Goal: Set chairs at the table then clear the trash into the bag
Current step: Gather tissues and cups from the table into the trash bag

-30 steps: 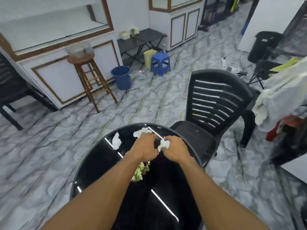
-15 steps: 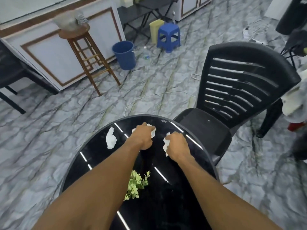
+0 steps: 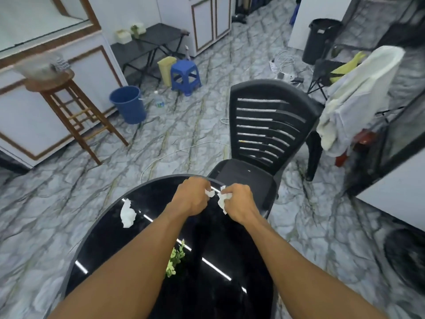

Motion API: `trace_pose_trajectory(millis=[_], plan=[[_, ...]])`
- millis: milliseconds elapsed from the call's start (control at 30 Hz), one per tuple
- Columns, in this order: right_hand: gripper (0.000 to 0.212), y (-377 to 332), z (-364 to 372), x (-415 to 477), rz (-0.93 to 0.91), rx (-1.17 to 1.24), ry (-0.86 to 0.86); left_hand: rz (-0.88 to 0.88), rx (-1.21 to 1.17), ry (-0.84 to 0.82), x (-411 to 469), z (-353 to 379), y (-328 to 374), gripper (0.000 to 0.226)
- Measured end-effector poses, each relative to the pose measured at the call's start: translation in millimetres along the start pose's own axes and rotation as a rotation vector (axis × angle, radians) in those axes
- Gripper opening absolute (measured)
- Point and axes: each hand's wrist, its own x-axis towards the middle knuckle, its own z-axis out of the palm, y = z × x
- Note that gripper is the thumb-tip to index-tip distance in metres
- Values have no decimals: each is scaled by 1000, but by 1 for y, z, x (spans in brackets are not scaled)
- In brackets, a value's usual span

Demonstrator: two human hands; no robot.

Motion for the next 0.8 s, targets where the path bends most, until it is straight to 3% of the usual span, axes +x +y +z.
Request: trace_pose_trajectory(millis=[367, 467, 600, 800], plan=[[32, 3, -64, -214, 68, 77, 359, 445, -63, 89, -169, -15, 110, 23], [23, 15, -61, -284, 65, 101, 439, 536, -53, 49, -222, 1, 125, 18], [29, 47, -62, -371, 202, 57, 545, 659, -12, -27, -282, 38, 153, 31], [25, 110, -81, -531, 415, 51, 719, 867, -36, -204, -381, 126, 231, 28]])
